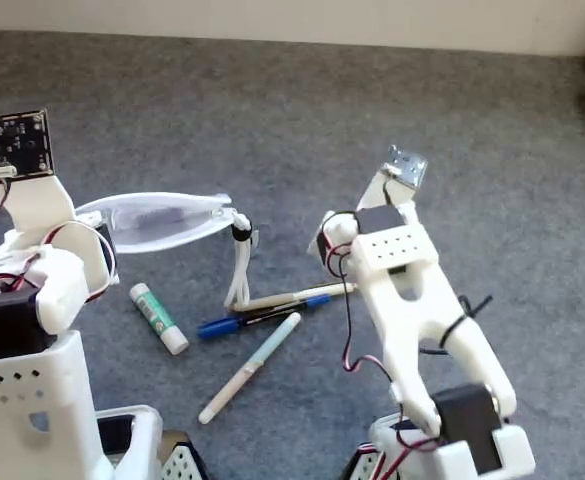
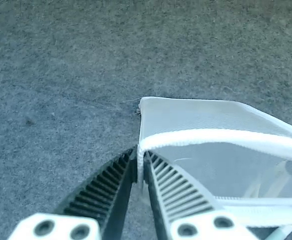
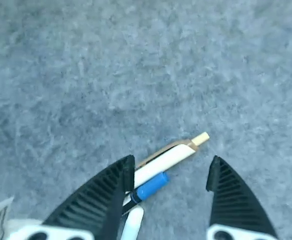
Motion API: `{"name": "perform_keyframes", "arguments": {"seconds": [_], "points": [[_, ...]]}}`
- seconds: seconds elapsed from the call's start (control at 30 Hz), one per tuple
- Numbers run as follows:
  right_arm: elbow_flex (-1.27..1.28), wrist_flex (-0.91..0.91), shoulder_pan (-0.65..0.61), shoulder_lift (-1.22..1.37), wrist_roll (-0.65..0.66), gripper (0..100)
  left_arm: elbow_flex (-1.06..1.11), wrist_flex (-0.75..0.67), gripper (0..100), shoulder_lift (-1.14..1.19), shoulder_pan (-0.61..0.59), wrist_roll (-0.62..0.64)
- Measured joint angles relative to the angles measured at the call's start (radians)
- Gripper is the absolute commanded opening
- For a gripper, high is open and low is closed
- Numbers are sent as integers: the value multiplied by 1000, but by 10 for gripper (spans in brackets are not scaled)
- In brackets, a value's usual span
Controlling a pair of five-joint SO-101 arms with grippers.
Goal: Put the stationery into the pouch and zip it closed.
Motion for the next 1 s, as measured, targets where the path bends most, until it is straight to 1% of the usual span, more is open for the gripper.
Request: {"name": "perform_keyframes", "arguments": {"seconds": [0.13, 0.33, 0.43, 0.53, 0.83, 0.9, 1.0], "points": [[0, -35, 0, 84, -6, 219, 0, 0, 7, 0, 0, 0], [0, -40, -6, 147, -63, 217, 0, 0, 8, 0, 0, 0], [0, -66, -31, 170, -64, 217, 0, 0, 8, 0, 0, 0], [0, -104, -29, 203, -64, 217, 0, 0, 8, 0, 0, 0], [-6, -115, -32, 267, -64, 215, 0, 0, 8, 0, 0, 0], [-9, -115, -32, 273, -64, 181, 0, 0, 8, 0, 0, 0], [-6, -112, -25, 275, -64, 90, 0, 0, 8, 0, 0, 0]]}}
